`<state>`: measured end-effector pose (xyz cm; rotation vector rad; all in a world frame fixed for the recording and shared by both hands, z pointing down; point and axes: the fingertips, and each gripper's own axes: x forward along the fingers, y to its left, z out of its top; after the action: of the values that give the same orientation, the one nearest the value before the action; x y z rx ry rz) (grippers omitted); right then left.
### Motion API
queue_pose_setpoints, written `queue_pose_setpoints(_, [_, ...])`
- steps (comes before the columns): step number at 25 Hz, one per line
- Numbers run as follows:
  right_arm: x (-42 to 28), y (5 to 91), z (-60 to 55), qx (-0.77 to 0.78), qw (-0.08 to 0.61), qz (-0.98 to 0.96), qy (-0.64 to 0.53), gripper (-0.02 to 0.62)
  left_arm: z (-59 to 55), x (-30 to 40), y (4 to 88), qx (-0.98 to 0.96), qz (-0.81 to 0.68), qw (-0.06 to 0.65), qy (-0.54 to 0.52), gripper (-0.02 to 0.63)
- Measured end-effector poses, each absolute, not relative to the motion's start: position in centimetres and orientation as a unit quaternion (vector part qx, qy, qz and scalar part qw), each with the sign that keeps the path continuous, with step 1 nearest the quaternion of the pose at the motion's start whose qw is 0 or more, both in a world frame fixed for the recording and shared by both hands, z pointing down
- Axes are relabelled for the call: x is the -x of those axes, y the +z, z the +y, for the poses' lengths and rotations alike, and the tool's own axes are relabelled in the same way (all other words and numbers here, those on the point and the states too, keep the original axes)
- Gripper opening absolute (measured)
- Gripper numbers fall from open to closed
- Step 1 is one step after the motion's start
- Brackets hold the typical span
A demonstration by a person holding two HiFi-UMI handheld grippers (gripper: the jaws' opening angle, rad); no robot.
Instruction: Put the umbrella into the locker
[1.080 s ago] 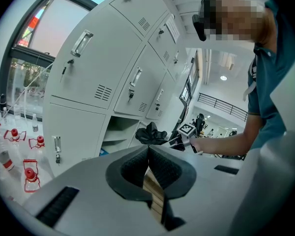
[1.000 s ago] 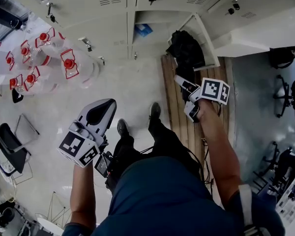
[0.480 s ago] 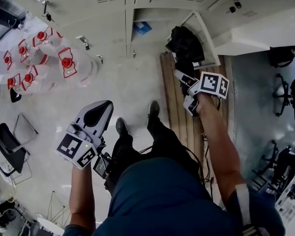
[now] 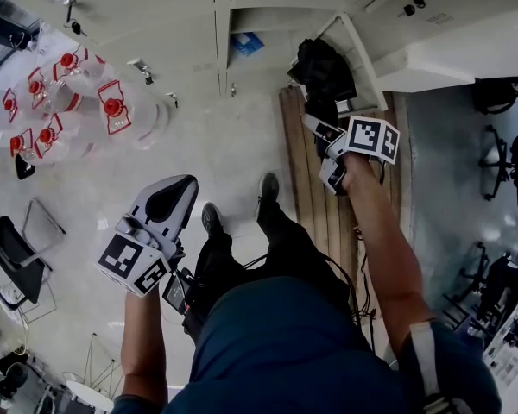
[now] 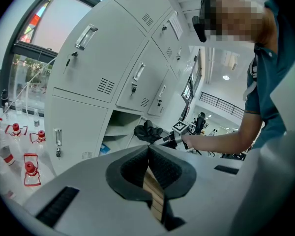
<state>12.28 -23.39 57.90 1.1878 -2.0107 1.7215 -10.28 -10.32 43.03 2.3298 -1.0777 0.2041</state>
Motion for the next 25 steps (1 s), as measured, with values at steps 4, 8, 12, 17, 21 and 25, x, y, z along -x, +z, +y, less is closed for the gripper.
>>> queue_pose_setpoints(4, [-12.7, 58.3, -23.5, -0.409, 0.123, -0.686, 0.589, 0.192, -10.3, 9.9, 43.3, -0.869, -0.400, 0.281, 0.075, 0.018])
queue_pose_setpoints(8, [-13.1, 58.8, -23.3, -0.412, 0.125, -0.683, 0.590, 0.192, -10.2, 9.6, 43.5, -0.869, -0.400, 0.282, 0.074, 0.018])
queue_pose_setpoints(12, [-13.2, 59.3, -23.3, -0.413, 0.126, -0.680, 0.592, 0.192, -10.0, 9.6, 43.9, -0.867, -0.400, 0.286, 0.076, 0.018])
queue_pose_setpoints(17, [-13.4, 60.0, -23.2, -0.415, 0.126, -0.678, 0.594, 0.192, -9.7, 9.3, 44.6, -0.867, -0.399, 0.289, 0.077, 0.018])
queue_pose_setpoints(21, [-13.5, 60.3, -23.0, -0.416, 0.127, -0.677, 0.594, 0.192, -9.4, 9.0, 44.7, -0.867, -0.398, 0.289, 0.077, 0.018])
queue_pose_setpoints(25, [-13.7, 60.4, -23.0, -0.416, 0.126, -0.678, 0.593, 0.192, -9.1, 8.8, 44.7, -0.867, -0.398, 0.288, 0.078, 0.018])
